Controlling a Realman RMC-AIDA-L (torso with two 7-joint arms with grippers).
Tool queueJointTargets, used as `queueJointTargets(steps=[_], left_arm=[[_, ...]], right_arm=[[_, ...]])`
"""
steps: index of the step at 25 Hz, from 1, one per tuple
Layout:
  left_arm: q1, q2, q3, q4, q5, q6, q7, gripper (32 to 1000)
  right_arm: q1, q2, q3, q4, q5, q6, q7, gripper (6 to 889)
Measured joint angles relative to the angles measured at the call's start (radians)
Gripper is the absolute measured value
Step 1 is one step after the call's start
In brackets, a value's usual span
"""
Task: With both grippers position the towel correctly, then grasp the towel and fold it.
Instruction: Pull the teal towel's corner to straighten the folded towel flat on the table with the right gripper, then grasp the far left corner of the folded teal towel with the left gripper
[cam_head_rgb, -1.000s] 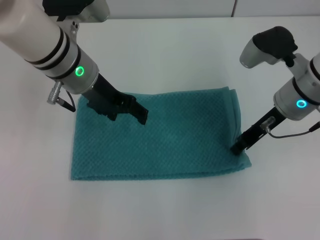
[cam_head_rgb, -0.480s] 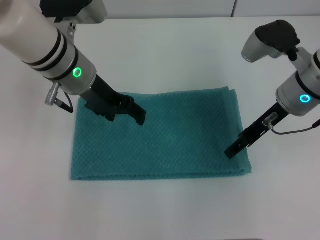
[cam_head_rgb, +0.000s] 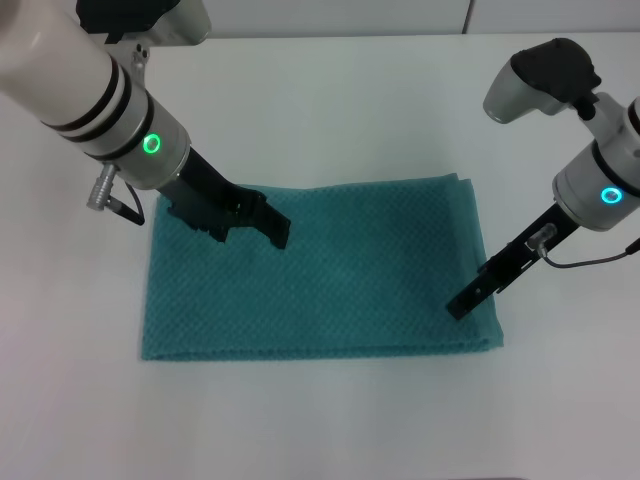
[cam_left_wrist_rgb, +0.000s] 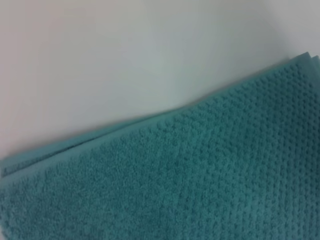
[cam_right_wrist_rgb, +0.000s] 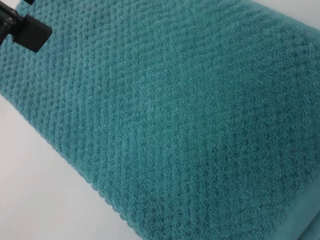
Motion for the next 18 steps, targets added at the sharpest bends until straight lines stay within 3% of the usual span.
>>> queueJointTargets(steps=[1,9,15,18], left_arm=[[0.002,0.0002,0.0,0.0,0.0,0.0,0.0,862],[0.016,0.002,-0.001,0.011,0.0,0.003,0.0,862],[0.03,0.0069,-0.007,0.011,0.003,0.004,0.0,862],[0.034,0.0076,-0.027,0.011,0.03,0.005,0.0,862]], right_arm=[[-0.002,0.0,0.0,-0.006,0.001,-0.003,0.0,866],[-0.065,-0.005,0.001,-0.205,0.001,-0.083,0.055,863],[-0.083,-0.02,0.004,-0.315,0.001,-0.132,0.106,861],[-0.088,-0.026,0.012,-0.344,0.001,-0.145,0.121,860]])
